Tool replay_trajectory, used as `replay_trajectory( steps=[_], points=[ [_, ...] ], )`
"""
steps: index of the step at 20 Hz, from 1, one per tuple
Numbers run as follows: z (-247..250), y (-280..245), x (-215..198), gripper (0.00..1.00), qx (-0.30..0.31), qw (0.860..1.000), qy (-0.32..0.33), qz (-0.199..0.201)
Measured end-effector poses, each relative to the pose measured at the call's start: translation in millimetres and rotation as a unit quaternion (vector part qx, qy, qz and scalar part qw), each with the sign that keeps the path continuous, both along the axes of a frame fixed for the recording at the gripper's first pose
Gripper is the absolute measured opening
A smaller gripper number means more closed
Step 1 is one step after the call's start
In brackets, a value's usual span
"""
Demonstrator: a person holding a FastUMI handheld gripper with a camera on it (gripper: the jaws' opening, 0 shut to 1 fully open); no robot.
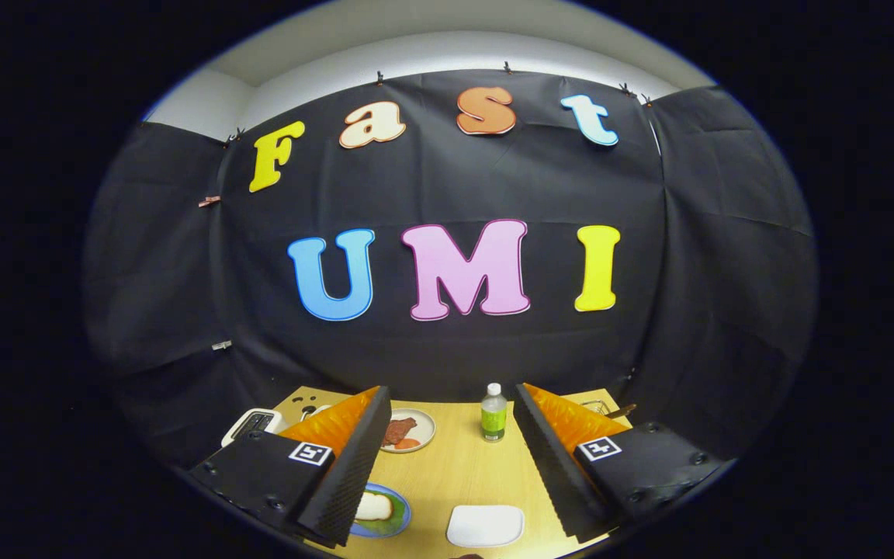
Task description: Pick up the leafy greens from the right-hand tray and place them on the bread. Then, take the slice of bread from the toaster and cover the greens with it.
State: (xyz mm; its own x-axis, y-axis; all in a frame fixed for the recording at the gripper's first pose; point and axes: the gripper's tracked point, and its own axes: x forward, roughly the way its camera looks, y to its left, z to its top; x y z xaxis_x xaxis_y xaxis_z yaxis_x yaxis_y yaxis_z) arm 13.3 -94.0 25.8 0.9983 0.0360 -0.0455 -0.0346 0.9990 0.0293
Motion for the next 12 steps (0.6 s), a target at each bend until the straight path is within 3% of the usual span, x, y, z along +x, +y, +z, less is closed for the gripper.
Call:
replay_trajectory(
  steps=[5, 12],
  points=[
    [0.1, -20.1, -1.6, 0.99, 0.000, 1.000, -0.002, -0.018],
    [-6.5, -29.6, 2.7, 0.99, 0.004, 1.000, 0.006, -0.014]
  ],
)
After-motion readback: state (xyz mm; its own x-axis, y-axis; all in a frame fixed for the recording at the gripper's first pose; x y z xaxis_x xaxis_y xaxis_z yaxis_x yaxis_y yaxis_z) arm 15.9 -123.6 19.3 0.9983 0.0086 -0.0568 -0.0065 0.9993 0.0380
